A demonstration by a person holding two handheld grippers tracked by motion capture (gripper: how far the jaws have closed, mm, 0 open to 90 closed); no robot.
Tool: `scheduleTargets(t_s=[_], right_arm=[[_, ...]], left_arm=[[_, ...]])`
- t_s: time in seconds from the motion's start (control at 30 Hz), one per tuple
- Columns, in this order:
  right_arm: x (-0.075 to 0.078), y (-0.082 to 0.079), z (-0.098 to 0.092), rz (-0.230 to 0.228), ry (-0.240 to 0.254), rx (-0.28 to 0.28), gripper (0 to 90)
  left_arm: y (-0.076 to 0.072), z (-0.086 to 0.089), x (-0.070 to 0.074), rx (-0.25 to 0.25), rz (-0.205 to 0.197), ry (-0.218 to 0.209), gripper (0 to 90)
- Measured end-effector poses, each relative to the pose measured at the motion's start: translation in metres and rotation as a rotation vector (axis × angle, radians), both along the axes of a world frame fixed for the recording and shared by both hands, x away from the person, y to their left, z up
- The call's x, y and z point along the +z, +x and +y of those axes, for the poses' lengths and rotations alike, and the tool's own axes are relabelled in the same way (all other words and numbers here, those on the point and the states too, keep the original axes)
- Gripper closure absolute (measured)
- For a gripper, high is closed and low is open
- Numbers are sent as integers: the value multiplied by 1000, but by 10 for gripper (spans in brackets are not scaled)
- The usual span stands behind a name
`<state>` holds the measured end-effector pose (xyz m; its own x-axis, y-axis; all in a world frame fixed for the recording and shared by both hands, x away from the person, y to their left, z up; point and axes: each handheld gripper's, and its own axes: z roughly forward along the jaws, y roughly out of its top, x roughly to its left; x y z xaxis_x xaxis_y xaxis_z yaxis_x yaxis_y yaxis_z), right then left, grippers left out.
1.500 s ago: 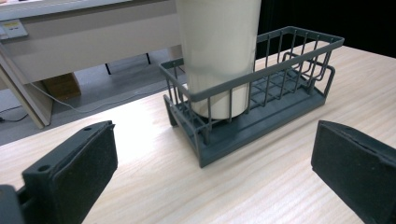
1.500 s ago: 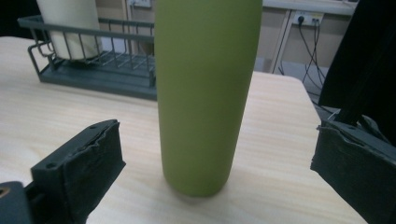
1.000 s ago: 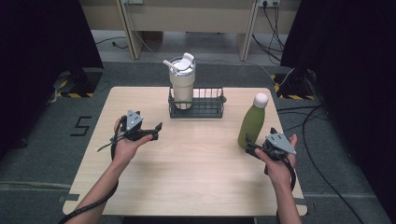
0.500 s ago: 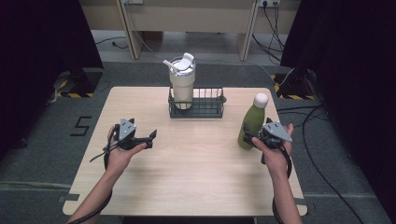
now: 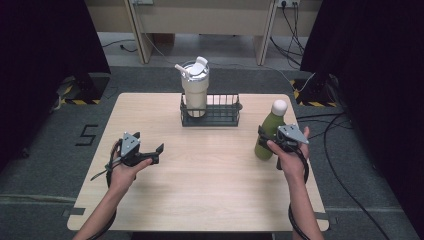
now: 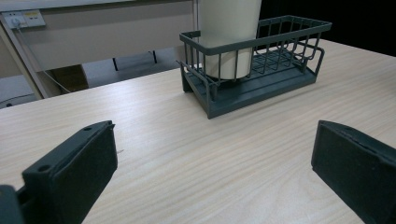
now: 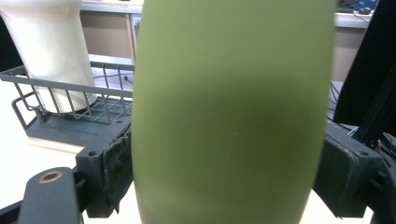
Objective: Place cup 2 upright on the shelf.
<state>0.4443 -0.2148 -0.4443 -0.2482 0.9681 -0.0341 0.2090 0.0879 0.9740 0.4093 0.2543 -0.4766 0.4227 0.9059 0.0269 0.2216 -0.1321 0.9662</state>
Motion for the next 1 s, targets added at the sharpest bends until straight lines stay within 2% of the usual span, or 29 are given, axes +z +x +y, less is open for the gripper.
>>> scheduleTargets(t_s=[0.3, 0.53, 0.67, 1.0], right_arm=[[-1, 2, 4, -15, 6, 10, 132], [-3, 3, 3, -16, -38, -5, 207], [-2, 4, 2, -10, -38, 10, 213], [-2, 6, -2, -21, -19, 23, 217]], left_arm=[[-1, 2, -3, 1, 7, -20, 0], [0, 4, -5, -1, 8, -30, 28], [0, 5, -6, 1, 8, -32, 65], [0, 4, -8, -8, 13, -27, 75]])
